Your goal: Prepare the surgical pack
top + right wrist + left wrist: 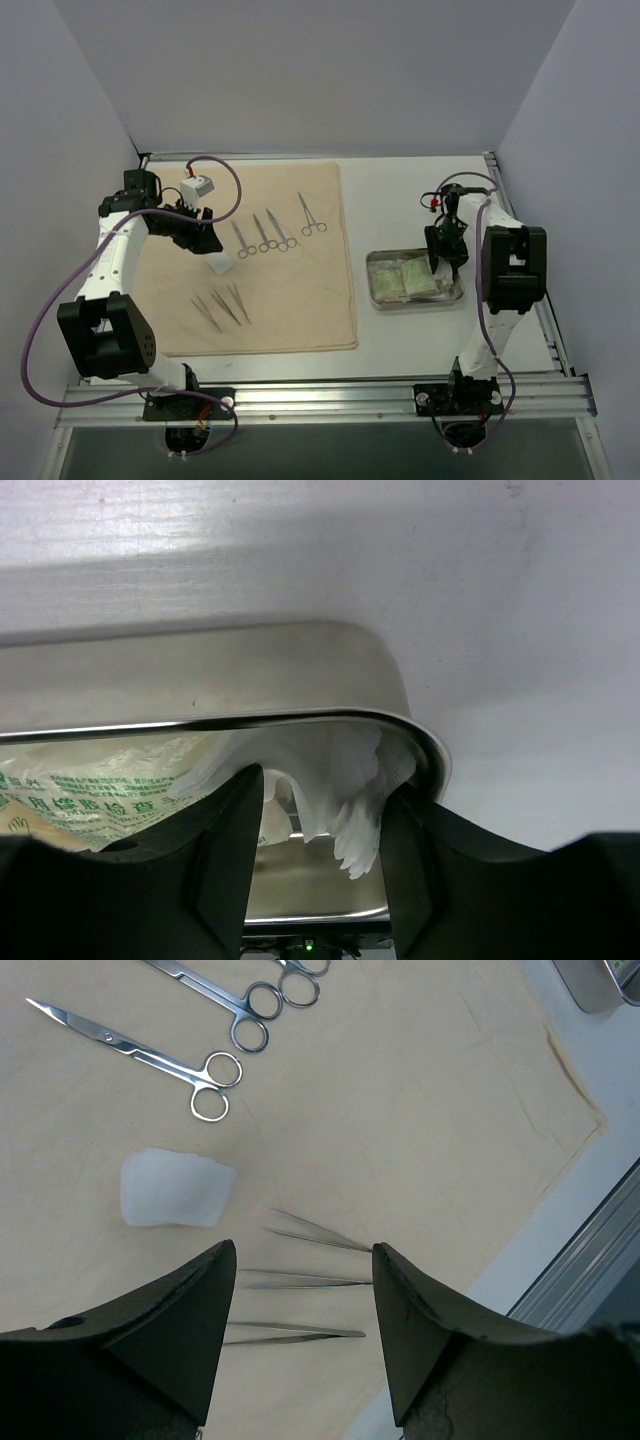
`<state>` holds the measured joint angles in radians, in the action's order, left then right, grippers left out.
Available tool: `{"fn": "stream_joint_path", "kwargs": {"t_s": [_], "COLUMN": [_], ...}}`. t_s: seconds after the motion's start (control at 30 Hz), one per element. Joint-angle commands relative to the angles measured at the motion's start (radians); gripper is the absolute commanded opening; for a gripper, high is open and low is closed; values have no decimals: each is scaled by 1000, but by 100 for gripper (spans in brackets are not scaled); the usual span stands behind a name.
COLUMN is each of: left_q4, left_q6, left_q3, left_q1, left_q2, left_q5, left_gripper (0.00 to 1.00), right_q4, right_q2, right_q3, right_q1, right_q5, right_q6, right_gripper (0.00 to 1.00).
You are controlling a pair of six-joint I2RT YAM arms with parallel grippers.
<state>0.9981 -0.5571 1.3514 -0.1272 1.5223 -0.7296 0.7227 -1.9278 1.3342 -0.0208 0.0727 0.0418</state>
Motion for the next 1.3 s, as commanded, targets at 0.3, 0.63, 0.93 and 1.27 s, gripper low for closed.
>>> {"fn": "stream_joint_path", "kwargs": {"t_s": [0.3, 0.63, 0.93, 1.27], "left_q4": [-4, 7, 20, 16], "left_q6": [-18, -24, -41, -40], "left_q3": [28, 26, 25, 25], "left_q1": [1, 1, 3, 1], "left_q2": [-10, -14, -21, -22], "left_q5": [-13, -16, -16, -17], "left_gripper": [66, 66, 66, 66], "right_q4": [118, 81, 23, 41], "right_q2": [75, 82, 58, 79], "right_q3": [122, 37, -10, 11], "right_q1": [91, 58, 58, 67], "right_q5": [-222, -235, -179, -183], "right_q6": [-82, -117, -102, -117], "right_gripper": [49, 45, 32, 25]}}
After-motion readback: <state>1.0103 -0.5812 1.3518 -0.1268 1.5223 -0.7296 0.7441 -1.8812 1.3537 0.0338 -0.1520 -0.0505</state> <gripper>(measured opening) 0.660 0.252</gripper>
